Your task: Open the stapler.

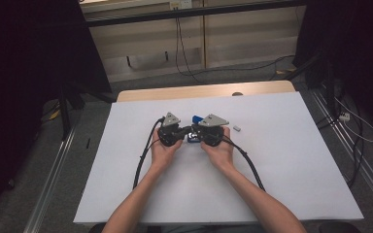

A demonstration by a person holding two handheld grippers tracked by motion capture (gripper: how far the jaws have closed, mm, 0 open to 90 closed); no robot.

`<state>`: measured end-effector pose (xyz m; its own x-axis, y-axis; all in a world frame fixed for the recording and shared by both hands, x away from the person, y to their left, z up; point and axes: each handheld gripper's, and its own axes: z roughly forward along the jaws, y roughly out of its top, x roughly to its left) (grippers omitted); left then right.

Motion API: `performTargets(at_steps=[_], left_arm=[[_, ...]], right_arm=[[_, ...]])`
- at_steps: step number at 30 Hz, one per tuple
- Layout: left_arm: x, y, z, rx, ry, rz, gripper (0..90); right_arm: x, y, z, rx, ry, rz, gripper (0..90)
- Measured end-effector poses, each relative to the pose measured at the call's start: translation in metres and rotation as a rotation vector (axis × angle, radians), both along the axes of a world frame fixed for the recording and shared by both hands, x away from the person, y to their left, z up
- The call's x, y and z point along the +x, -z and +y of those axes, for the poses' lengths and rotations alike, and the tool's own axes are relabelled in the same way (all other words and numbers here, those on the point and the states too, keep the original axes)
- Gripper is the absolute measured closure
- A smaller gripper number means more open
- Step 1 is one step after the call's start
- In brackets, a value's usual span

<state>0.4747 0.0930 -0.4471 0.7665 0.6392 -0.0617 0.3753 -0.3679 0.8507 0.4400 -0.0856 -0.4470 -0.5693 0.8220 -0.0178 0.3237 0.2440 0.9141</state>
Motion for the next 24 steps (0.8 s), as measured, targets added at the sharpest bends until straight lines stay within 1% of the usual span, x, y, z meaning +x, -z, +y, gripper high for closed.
performTargets(at_steps=[5, 7, 12, 17, 21, 24], left_arm=[[0.000, 0.000, 0.000, -0.009, -0.004, 0.009, 90.0], [-0.001, 0.000, -0.001, 0.003, -0.006, -0.001, 90.0], [0.000, 0.000, 0.000, -0.003, -0.001, -0.001, 90.0], [0.000, 0.001, 0.000, -0.004, 0.002, -0.002, 90.0], [0.000, 0.001, 0.000, -0.008, 0.002, 0.000, 90.0], [0.000, 0.001, 0.000, -0.003, 0.007, -0.006, 90.0]], right_arm=[[0.000, -0.002, -0.001, -0.003, 0.008, -0.006, 90.0], [0.000, -0.003, -0.002, 0.003, 0.014, -0.008, 90.0], [-0.001, -0.007, -0.005, -0.002, 0.020, -0.014, 90.0], [-0.001, -0.011, -0.009, 0.012, 0.029, -0.008, 90.0], [-0.002, -0.013, -0.011, 0.005, 0.034, -0.009, 90.0], [-0.002, -0.013, -0.011, 0.003, 0.032, -0.010, 90.0]])
